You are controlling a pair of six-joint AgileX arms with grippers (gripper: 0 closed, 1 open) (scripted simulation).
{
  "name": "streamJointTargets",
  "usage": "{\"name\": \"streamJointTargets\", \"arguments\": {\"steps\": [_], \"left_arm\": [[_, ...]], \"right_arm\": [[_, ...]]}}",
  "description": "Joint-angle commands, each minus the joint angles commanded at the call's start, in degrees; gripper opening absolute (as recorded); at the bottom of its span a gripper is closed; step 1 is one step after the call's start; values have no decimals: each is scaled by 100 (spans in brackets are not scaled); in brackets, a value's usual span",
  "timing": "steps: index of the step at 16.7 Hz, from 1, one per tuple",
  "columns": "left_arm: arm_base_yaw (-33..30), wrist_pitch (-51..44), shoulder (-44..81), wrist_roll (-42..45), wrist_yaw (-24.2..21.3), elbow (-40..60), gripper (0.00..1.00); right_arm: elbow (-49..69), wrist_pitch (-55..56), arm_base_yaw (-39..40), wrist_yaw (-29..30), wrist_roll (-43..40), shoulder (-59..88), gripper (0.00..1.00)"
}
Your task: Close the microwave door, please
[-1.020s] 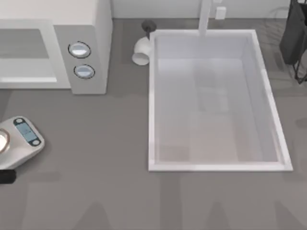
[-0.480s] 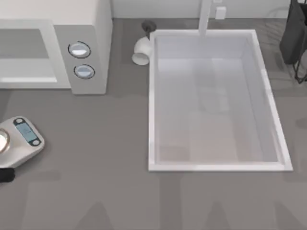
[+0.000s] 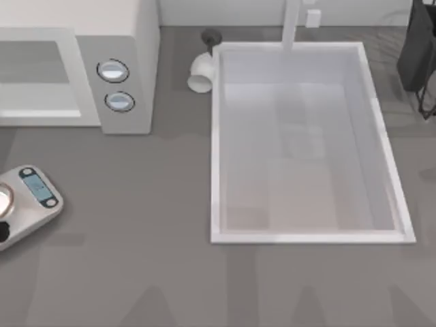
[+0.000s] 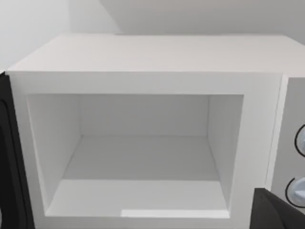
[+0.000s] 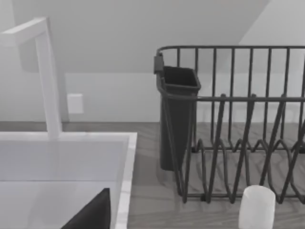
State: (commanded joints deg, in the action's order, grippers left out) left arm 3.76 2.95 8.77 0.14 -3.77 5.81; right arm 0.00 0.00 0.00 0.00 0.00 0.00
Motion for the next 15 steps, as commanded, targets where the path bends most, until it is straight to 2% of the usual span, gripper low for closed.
{"name": "streamJointTargets", "arguments": {"steps": [3, 7, 9, 15], "left_arm": [[82, -19, 20, 2, -93, 31, 0], [837, -98, 176, 6, -848, 262, 0], [1052, -135, 201, 7, -1063, 325, 0], [962, -204, 127, 10, -975, 327, 0]], "right_arm": [[0, 0, 0, 0, 0, 0, 100], [0, 0, 0, 0, 0, 0, 100], [0, 0, 0, 0, 0, 0, 100], [0, 0, 0, 0, 0, 0, 100]]}}
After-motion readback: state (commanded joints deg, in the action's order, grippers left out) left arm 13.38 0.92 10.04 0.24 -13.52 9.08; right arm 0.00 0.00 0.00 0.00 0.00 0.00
